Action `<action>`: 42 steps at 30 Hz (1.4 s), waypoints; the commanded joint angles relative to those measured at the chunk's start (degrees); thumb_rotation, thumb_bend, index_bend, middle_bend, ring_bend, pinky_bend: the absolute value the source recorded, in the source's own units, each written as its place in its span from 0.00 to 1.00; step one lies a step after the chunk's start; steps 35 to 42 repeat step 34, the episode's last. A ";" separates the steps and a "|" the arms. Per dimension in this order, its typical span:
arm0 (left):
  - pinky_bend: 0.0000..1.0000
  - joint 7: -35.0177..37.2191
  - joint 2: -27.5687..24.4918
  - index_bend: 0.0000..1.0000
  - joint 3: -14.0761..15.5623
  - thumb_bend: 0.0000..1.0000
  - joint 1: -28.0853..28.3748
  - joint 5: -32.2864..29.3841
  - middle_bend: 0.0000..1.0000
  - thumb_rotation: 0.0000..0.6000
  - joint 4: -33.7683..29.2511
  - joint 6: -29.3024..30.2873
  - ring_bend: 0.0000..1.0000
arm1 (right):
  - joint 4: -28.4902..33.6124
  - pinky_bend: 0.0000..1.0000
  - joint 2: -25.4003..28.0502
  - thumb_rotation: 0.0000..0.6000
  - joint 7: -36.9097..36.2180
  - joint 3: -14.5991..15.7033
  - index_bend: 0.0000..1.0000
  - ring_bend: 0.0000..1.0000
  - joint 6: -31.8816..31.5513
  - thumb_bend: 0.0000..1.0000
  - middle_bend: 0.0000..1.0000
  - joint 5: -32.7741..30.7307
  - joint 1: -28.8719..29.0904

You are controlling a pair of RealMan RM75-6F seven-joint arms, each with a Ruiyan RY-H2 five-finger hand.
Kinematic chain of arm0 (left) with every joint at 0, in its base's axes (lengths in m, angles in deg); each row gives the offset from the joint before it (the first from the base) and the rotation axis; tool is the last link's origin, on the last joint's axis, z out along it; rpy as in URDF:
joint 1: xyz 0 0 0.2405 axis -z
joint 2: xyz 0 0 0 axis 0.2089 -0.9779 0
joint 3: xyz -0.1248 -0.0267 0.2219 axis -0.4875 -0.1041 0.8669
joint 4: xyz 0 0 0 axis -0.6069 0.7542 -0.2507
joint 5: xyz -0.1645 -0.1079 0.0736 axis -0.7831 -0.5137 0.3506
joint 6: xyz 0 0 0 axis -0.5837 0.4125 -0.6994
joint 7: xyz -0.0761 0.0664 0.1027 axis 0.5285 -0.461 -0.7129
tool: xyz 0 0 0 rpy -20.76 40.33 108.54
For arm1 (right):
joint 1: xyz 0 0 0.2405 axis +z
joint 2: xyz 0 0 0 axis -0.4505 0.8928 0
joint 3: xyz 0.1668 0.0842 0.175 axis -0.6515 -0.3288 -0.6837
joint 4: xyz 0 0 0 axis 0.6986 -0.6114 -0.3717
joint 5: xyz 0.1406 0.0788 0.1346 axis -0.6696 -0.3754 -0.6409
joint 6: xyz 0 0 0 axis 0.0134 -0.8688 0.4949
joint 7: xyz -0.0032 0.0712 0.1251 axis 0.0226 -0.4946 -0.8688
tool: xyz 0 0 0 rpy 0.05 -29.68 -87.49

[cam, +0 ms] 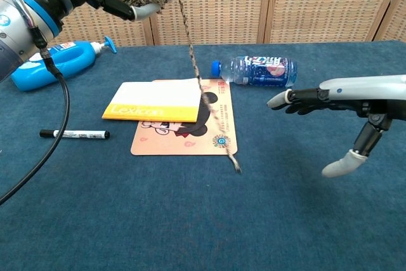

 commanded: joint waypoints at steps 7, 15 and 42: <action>0.52 -1.53 -3.88 0.69 0.52 0.66 -2.04 1.64 0.52 1.00 -4.57 2.36 0.44 | -4.32 0.00 2.69 1.00 12.86 2.79 0.00 0.00 -15.38 0.00 0.00 5.34 -6.87; 0.52 -3.44 -8.96 0.69 2.75 0.66 -4.95 4.99 0.52 1.00 -9.02 5.24 0.44 | -15.50 0.00 -0.07 1.00 22.08 3.23 0.00 0.00 -34.20 0.00 0.00 8.96 -15.81; 0.52 -6.55 -12.13 0.69 6.58 0.66 -9.40 8.43 0.52 1.00 -11.80 7.18 0.44 | -24.11 0.00 -7.01 1.00 17.90 3.93 0.00 0.00 -49.59 0.00 0.00 10.13 -24.35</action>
